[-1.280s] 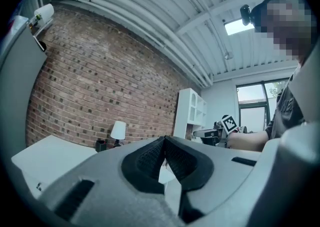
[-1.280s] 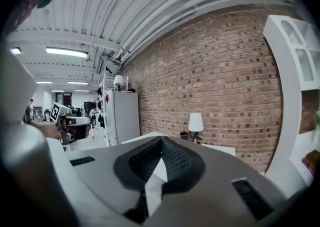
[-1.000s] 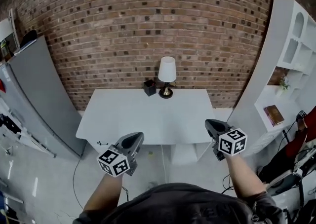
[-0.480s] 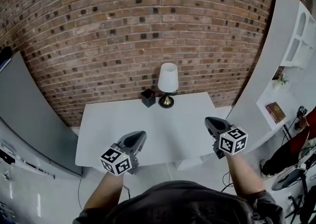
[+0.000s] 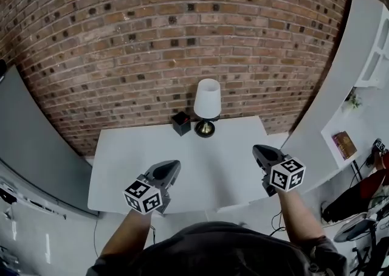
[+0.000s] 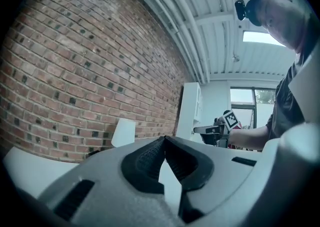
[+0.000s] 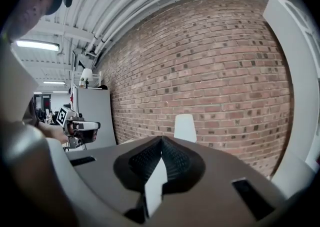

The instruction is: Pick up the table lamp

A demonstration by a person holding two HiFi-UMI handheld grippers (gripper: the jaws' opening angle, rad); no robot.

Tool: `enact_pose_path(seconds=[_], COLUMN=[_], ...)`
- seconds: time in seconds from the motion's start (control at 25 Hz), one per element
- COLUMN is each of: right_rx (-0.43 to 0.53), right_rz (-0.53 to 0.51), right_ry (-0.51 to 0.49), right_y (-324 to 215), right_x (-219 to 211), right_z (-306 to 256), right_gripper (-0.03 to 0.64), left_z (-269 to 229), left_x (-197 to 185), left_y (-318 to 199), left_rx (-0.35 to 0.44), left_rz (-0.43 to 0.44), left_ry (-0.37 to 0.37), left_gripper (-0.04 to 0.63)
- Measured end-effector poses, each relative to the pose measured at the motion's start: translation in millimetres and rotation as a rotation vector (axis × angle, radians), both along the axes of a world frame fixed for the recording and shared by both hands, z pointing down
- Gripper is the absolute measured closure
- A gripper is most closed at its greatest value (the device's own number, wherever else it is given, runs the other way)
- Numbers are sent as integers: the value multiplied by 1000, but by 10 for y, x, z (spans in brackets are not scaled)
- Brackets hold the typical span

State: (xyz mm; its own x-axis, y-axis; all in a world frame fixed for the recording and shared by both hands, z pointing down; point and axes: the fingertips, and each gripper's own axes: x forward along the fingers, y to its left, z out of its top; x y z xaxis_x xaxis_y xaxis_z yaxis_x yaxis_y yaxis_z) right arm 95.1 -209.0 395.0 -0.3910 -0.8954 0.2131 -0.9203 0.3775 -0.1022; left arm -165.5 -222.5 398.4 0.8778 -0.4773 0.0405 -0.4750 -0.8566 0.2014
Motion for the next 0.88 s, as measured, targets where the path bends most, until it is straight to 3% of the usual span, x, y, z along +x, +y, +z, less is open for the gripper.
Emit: enact_pose_path(seconds=[0.24,0.56,0.72,0.88], right_rx=[12,44,57,66], right_rz=[-110,-306,-347,-325], right_ry=[-18,29,40,29], right_y=[-457,-1017,-1155,-1212], right_x=[420,1097,1307,1203], right_z=[50,103,181,329], right_gripper=[623,623,623,623], left_z=[37,129,238,325], left_x=[508,1313,1656,1563], left_y=[-158,-390,-444,-561], left_rx=[12,-11,-13,2], left_rz=[-74,-332,-358,-337], left_ry=[-37,-71,-87,-93], left_gripper=[598,598,598,598])
